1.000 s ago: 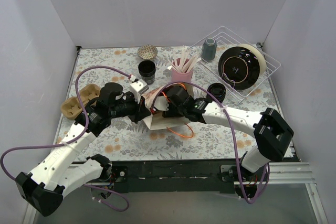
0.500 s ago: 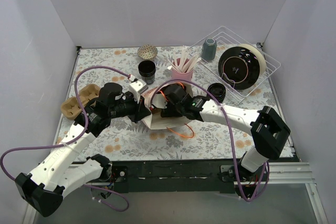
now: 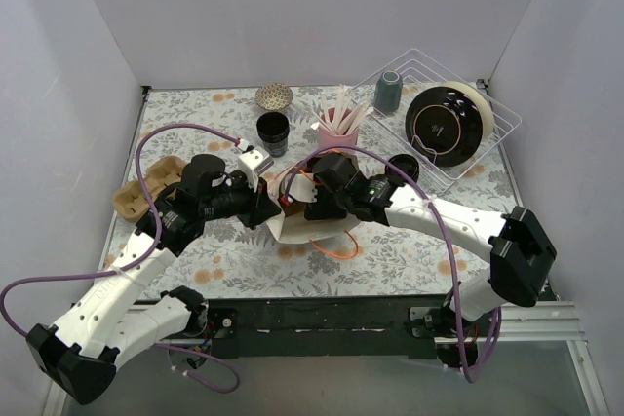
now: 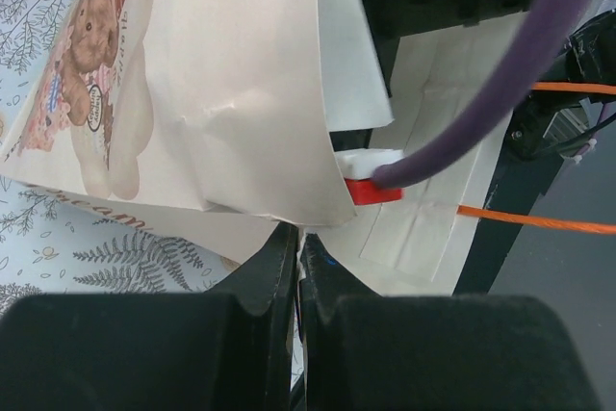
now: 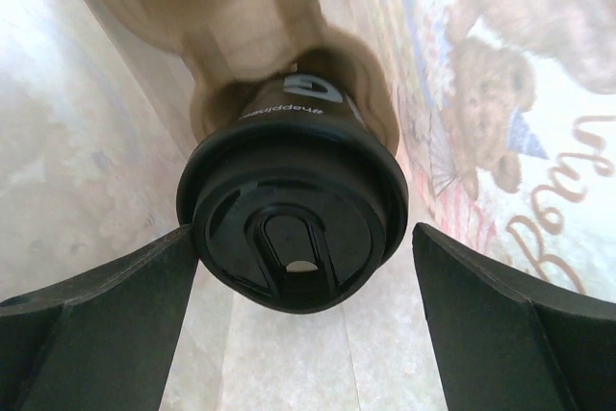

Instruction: Pack the takeout coffee

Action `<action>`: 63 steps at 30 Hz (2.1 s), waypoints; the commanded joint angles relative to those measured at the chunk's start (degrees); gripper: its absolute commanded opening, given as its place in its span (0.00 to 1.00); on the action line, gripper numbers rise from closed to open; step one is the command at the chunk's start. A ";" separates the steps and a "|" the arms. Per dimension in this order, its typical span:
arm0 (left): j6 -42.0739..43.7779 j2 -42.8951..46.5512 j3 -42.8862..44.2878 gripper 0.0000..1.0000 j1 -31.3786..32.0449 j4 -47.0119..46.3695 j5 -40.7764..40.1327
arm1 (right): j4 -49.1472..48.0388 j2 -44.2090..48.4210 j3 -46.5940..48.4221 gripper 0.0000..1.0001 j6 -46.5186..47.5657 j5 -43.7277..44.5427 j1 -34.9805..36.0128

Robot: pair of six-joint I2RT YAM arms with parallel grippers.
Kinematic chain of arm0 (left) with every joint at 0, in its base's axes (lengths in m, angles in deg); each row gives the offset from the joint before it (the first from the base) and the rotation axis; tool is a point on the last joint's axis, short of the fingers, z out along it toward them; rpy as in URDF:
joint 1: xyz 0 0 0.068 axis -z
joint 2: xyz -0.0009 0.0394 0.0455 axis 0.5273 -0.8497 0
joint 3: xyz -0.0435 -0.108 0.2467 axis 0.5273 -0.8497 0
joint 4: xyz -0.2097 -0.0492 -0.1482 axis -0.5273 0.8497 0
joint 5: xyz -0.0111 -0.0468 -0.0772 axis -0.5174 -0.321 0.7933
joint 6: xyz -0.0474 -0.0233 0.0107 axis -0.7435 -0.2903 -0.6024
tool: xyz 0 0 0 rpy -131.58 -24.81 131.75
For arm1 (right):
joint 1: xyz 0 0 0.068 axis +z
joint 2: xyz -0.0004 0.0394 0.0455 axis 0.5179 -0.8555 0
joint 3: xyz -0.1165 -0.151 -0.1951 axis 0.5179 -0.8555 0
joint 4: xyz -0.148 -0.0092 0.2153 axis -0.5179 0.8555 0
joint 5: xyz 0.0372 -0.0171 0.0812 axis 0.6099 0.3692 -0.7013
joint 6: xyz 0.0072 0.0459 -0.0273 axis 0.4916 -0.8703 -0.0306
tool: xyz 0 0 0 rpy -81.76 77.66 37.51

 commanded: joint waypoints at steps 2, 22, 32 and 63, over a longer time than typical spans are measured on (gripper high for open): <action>-0.67 0.67 0.31 0.00 0.45 0.35 1.93 | 0.83 4.03 1.63 0.98 0.01 -1.50 -0.50; -0.14 -1.88 2.60 0.00 0.36 1.84 2.28 | 6.63 6.32 2.16 0.99 0.10 -2.90 -1.38; -1.19 -3.20 4.53 0.00 0.45 2.37 3.86 | 10.24 7.46 3.91 0.99 -0.69 -4.23 -1.65; -0.14 -5.14 7.17 0.00 0.45 4.66 4.74 | 15.52 10.89 6.03 0.99 -2.89 -4.84 -2.00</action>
